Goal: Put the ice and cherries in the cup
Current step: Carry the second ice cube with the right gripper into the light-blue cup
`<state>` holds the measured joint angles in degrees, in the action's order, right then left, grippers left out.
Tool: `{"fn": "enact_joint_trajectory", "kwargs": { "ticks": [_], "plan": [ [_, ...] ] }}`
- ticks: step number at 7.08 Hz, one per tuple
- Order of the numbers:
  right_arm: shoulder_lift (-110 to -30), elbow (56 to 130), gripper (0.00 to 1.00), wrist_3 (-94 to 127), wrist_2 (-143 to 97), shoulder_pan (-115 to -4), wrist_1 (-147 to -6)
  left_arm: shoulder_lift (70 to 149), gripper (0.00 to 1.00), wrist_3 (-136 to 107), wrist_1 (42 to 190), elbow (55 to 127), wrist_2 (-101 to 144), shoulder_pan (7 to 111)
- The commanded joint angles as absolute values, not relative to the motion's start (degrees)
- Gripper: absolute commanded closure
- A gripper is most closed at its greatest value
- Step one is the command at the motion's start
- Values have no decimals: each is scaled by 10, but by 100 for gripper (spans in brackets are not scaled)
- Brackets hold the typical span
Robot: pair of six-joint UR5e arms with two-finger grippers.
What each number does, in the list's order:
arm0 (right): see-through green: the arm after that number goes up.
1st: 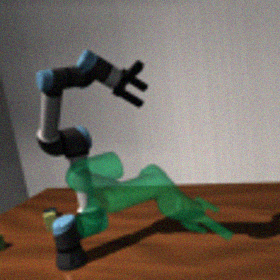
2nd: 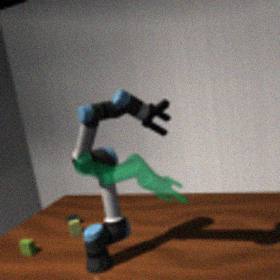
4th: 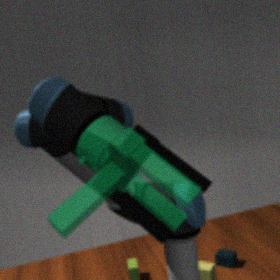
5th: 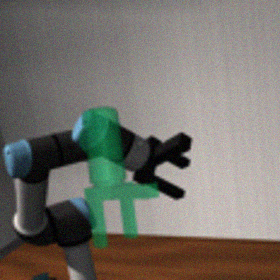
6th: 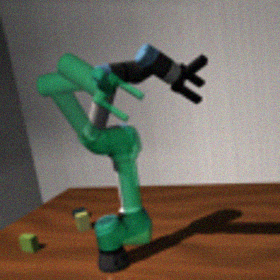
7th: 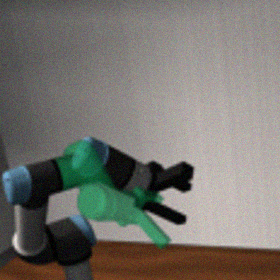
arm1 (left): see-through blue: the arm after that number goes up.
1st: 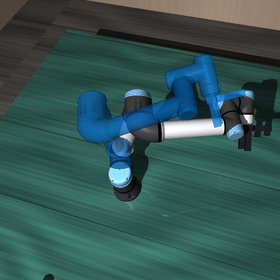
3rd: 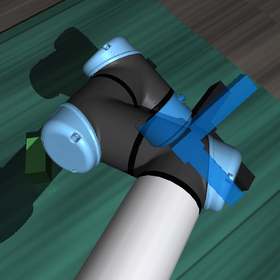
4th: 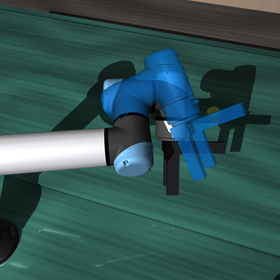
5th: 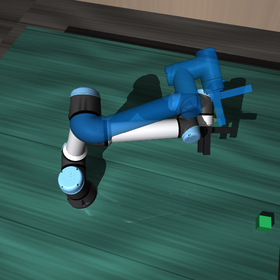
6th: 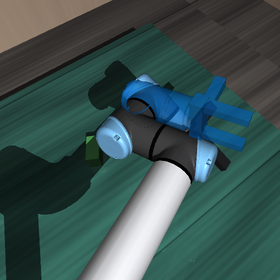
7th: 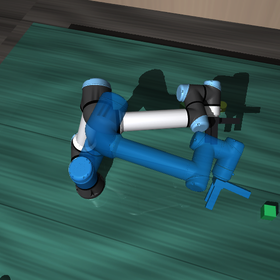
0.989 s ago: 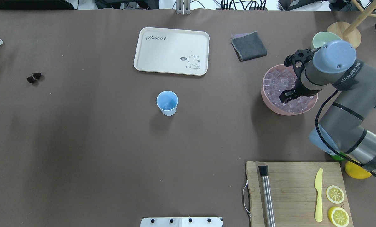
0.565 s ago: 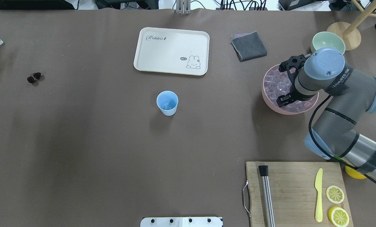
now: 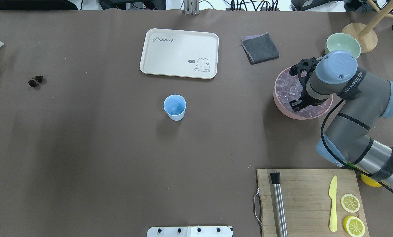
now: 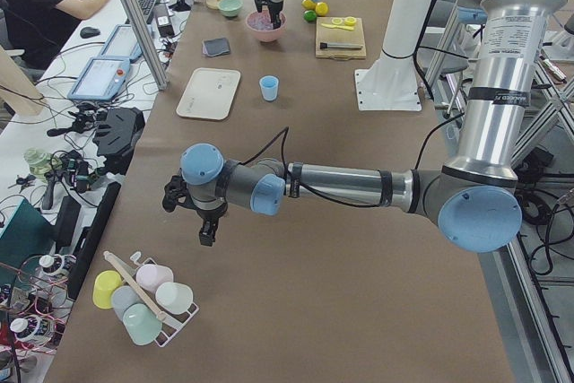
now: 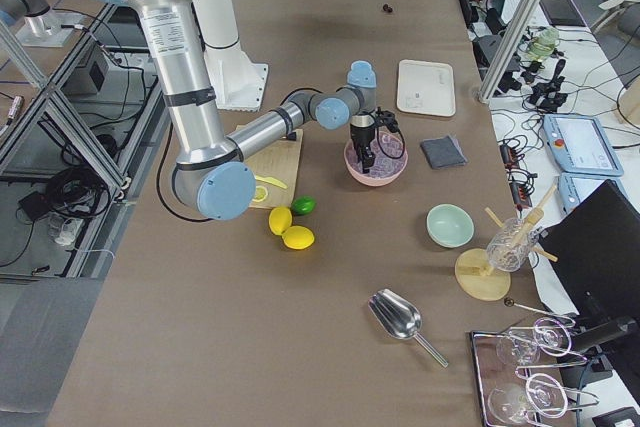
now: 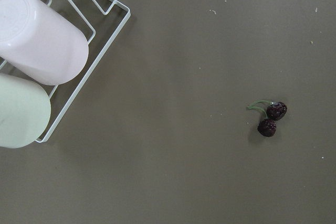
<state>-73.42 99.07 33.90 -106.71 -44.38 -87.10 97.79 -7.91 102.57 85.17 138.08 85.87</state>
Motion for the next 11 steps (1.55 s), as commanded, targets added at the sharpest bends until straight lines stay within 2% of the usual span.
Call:
{"fn": "enact_joint_trajectory", "kwargs": {
  "ticks": [1,3,5,6,8,9,11],
  "plan": [
    [-717,995,66,336,-1080,-463,-895,976,2,-79,1026,851,1381,859],
    [-635,1031,66,327,-1118,-490,-1022,976,2,-79,1026,851,1381,859],
    [-531,1020,68,441,-1112,-444,-1094,976,2,-79,1026,851,1381,859],
    [-460,980,69,523,-1107,-412,-1094,977,2,-79,1026,851,1381,859],
    [-283,779,69,680,-1063,-354,-1038,978,2,-79,1026,850,1381,859],
    [-253,724,68,724,-1055,-336,-996,978,2,-79,1026,850,1381,859],
    [-258,726,62,735,-1038,-319,-971,978,2,-80,1026,851,1381,859]
  ]
}}
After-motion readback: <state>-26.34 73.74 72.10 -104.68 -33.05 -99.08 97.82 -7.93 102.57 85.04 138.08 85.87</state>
